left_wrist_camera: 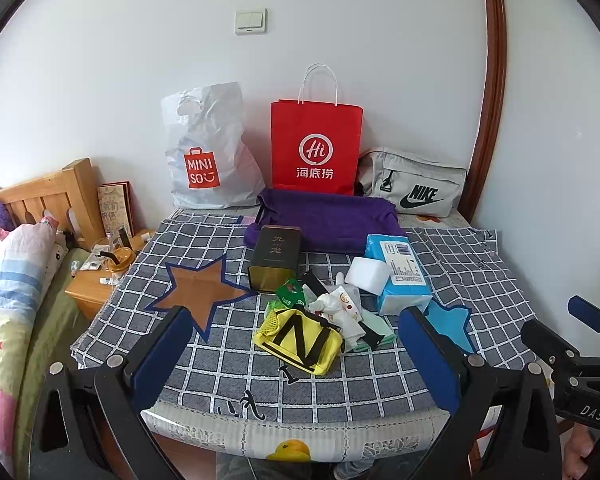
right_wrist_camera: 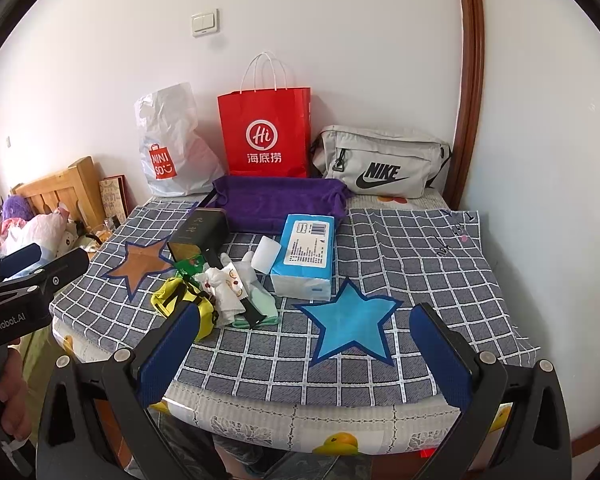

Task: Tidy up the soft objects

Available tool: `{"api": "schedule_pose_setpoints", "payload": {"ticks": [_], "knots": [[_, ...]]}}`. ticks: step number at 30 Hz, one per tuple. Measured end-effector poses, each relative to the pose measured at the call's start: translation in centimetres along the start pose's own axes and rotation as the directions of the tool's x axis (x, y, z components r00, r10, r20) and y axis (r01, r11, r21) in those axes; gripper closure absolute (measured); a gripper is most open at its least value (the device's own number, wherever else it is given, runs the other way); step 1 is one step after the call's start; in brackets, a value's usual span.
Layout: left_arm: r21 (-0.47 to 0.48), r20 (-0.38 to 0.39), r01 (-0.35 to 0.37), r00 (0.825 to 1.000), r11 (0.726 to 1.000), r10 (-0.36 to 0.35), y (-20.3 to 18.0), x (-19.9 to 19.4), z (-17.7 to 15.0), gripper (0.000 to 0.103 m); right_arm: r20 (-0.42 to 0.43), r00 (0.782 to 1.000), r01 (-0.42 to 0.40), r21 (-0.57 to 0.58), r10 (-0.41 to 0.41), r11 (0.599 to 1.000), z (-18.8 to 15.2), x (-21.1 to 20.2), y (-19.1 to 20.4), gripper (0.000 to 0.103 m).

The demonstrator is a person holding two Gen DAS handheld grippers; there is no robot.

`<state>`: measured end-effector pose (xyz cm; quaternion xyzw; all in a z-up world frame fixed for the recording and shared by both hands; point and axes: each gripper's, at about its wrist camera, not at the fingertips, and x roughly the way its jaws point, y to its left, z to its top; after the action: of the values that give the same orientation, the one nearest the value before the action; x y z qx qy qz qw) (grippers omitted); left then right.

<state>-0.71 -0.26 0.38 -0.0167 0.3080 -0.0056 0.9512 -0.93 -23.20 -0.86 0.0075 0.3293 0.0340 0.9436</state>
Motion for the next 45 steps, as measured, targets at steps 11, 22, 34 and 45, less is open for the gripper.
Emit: {"api": "schedule_pose_setpoints", "payload": {"ticks": [11,22,34,45], "knots": [[0.002,0.001,0.001,1.0,1.0,-0.001,-0.06,-0.01,-0.19,0.0,0.003,1.0,-0.001,0.003,0.001,1.0,0.03,-0.22,-0.02,0.0],[0.0,0.001,0.002,1.0,1.0,-0.002,-0.07,-0.13,-0.57,0.0,0.007,1.0,-0.004,0.002,0.004,1.0,0.05,-0.36,-0.14,0.0],[0.001,0.0,0.002,1.0,1.0,-0.002,0.04,-0.16,-0.58,0.0,0.009,1.0,-0.006,0.001,0.006,1.0,0.1,-0.57,0.0,0.0],[0.0,0.0,0.001,1.0,1.0,-0.001,0.14,-0.22,-0.62,0.0,0.011,1.0,-0.007,-0.002,0.007,1.0,0.09,-0.59,0.16,0.0]]}}
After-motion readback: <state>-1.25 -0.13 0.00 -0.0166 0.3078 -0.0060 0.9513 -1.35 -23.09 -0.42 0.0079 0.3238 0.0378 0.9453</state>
